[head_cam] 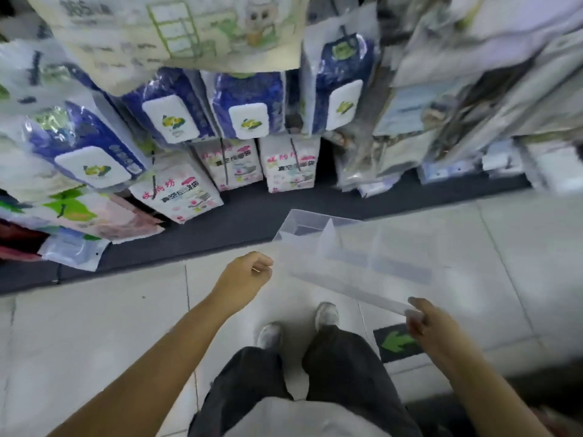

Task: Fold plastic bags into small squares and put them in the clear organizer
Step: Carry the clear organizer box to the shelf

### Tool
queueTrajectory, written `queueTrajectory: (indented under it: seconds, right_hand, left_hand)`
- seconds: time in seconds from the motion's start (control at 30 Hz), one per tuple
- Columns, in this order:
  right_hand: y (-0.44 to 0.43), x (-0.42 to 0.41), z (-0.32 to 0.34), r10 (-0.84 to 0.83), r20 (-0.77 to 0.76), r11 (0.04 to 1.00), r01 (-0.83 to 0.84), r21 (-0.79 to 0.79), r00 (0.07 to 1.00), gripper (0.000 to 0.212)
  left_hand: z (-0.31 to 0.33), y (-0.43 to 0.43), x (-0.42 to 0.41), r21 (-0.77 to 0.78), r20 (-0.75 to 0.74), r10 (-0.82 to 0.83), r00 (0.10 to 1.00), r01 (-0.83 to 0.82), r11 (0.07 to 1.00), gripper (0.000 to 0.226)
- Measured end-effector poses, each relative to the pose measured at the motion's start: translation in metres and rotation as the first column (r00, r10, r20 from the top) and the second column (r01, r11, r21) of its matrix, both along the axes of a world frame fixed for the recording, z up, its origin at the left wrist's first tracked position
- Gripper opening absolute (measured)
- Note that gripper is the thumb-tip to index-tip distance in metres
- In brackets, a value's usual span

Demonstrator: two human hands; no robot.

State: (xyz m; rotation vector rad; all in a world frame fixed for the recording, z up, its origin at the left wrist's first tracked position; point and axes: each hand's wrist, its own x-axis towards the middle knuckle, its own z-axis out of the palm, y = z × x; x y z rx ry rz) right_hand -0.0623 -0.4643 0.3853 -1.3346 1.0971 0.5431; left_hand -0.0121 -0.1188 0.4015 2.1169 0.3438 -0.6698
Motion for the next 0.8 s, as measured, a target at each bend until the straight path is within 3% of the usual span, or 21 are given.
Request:
queueTrajectory:
  seconds: [0.1, 0.27, 0.47, 0.63, 0.8]
  right_hand:
    - [-0.03, -0.057, 0.025, -0.189, 0.072, 0.982, 0.189, 0.008, 0.979, 0.019]
    - [-0.08, -0.151, 0.044, -0.535, 0.102, 0.845, 0.533, 0.051, 0.839, 0.016]
    - [-0.158, -0.183, 0.069, -0.699, 0.136, 0.711, 0.702, 0.034, 0.702, 0.023]
    - [-0.252, -0.175, 0.079, -0.73, 0.242, 0.654, 0.756, -0.024, 0.639, 0.017]
    - [-0.336, -0.14, 0.07, -0.844, 0.211, 0.514, 0.857, 0.049, 0.494, 0.025]
  left_hand:
    - [0.022, -0.042, 0.006, -0.024, 0.008, -0.151, 0.988, 0.152, 0.988, 0.015]
    - [0.046, -0.145, 0.038, -0.036, 0.026, -0.411, 0.911, 0.412, 0.911, 0.014]
    - [0.059, -0.3, 0.072, -0.04, 0.013, -0.704, 0.71, 0.704, 0.709, 0.013]
    - [0.063, -0.411, 0.075, -0.114, 0.03, -0.786, 0.618, 0.783, 0.611, 0.012]
    - [0.049, -0.493, 0.102, -0.118, -0.011, -0.755, 0.656, 0.749, 0.652, 0.012]
